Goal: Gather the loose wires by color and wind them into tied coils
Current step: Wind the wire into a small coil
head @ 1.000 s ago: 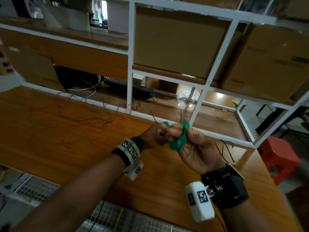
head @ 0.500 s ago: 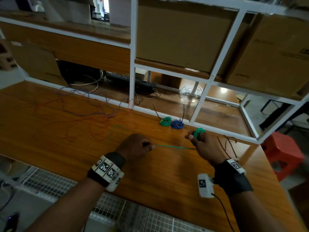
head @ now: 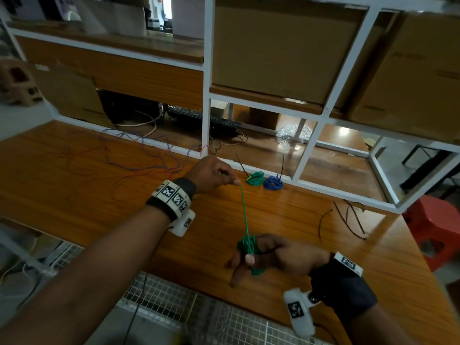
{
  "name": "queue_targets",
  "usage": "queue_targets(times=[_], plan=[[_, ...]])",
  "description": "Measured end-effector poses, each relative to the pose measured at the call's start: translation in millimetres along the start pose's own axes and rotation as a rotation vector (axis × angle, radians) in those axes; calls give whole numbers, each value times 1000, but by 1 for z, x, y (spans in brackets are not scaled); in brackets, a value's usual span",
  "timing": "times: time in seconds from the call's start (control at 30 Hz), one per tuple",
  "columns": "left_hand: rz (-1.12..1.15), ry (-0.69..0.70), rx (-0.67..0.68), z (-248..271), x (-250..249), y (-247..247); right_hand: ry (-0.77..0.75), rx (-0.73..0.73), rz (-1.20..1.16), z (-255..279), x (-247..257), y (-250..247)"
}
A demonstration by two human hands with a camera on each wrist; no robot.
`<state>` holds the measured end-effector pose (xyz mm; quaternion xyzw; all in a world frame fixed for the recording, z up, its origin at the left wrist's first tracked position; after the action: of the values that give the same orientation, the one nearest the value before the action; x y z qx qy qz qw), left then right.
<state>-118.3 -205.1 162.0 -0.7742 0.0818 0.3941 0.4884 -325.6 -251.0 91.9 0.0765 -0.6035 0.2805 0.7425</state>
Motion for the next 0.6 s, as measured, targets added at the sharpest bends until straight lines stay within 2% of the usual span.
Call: queue_targets(times=[0.13,0.2,0.27,0.4,0.47,0.5,0.6], plan=[[177,-83,48,2,17,40,-334,61,-529,7,46,-6],[239,-111,91,8,18,62,-471,15,-820,13,58,-30],[273,-120,86,17,18,81,-572,-167,-969,18,61,-61],[375,-186,92,47,26,113,-685,-695,-1103,43,33,-123],[488,-247,97,62,33,121,-652,-876,-1062,52,13,-140],[528,-265,98,68,34,121,-590,-965,-963,55,2,-146],[488,-227,106,73,31,114,-294,-1206,-448,61,-26,-149]])
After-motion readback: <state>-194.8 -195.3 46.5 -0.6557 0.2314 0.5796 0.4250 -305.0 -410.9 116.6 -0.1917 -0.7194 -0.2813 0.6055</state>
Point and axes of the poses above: each hand's wrist, its own z-axis away from the middle knuckle, its own y-axis out of the palm, x = y × z, the point moved 8 cm from there along -z, towards the middle knuckle, and after that the axes turned 2 degrees about -z, right-handed, at the moved point
